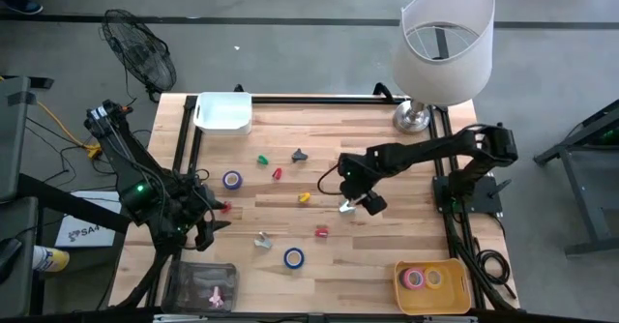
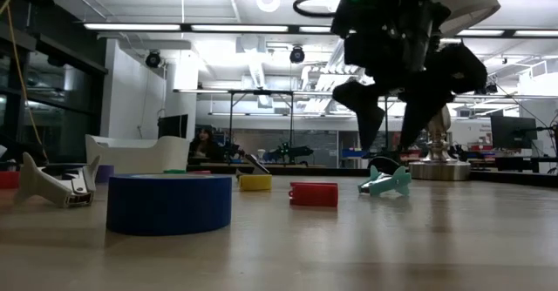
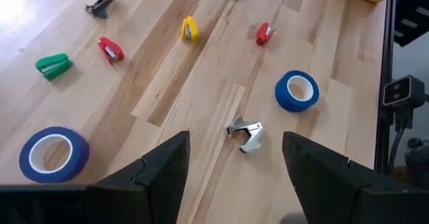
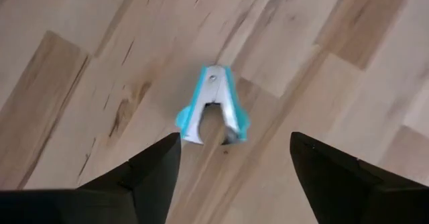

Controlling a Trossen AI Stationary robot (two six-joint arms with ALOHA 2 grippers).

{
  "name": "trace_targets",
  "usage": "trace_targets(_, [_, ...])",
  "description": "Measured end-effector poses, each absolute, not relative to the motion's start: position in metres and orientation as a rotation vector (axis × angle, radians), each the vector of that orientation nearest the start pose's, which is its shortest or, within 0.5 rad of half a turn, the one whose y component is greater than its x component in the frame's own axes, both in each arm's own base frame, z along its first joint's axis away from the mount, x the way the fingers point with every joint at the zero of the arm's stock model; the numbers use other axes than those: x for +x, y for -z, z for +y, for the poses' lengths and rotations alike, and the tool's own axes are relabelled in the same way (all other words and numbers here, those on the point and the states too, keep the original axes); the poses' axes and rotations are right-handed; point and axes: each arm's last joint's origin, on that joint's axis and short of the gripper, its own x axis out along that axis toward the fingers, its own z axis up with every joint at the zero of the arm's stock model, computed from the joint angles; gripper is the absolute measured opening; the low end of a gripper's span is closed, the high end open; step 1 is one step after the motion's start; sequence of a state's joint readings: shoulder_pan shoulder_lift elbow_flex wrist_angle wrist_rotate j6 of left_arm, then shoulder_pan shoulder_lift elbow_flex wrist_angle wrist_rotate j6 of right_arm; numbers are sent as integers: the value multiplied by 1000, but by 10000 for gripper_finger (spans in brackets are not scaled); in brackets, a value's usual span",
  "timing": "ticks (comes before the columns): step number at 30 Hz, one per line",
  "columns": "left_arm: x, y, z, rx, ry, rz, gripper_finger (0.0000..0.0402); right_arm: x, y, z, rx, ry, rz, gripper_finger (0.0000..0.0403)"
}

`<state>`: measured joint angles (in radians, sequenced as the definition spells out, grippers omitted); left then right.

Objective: Pick and place Stapler, Stapler remover, tape
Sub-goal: Put the blue staple remover into the black bin

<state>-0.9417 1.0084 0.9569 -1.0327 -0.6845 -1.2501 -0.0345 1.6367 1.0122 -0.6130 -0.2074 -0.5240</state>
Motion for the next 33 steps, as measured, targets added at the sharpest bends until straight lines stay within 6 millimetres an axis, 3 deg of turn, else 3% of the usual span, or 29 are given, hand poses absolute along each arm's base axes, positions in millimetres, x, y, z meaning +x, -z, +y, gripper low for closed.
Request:
trace_targets(12, [113, -293, -127, -405, -226, 768, 234, 305, -170, 4, -310, -450, 1194, 285])
trace_targets(22, [113, -293, -126, -403, -227, 770, 234, 294, -149, 12, -329, -414, 1214, 285])
trace_targets(33, [113, -293, -126, -412, -231, 769, 234, 300, -148, 13, -302, -368, 1143, 285])
